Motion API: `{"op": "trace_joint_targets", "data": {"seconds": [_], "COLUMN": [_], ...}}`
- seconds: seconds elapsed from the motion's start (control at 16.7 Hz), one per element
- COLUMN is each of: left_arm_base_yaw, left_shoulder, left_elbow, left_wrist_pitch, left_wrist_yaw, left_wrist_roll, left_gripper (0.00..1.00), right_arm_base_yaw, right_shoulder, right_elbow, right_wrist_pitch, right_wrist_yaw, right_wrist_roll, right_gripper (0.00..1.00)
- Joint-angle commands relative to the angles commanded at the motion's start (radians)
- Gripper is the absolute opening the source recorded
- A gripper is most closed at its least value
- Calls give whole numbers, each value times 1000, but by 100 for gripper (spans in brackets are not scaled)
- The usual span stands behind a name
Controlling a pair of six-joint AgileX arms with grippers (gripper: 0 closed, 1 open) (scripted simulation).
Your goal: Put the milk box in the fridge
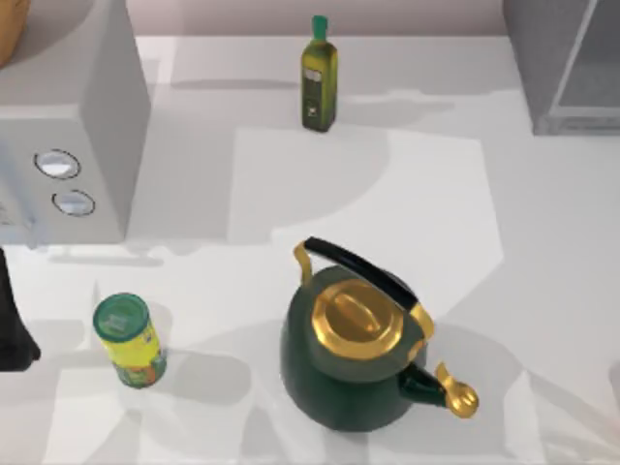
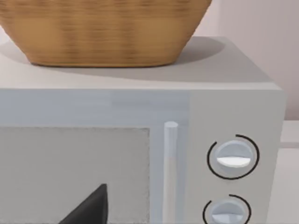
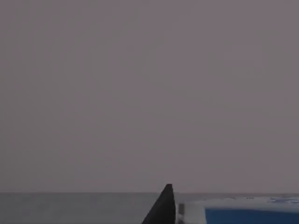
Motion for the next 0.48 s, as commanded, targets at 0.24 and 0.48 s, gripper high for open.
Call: {"op": "trace_joint_targets", "data": {"seconds": [0.24, 0.48], "left_arm_base_yaw": [0, 0], "left_shoulder": [0, 0], "left_elbow": [0, 0], "left_wrist_pitch": [0, 0], "left_wrist_yaw": [0, 0], "left_wrist_roll": [0, 0], "left_gripper": [100, 100], "right_arm_base_yaw": [0, 0], "right_shoulder": [0, 0], "right_elbow": [0, 0], "right_wrist_pitch": [0, 0], "right_wrist_yaw": [0, 0], "right_wrist_roll": [0, 0], "right_gripper": [45, 75]}}
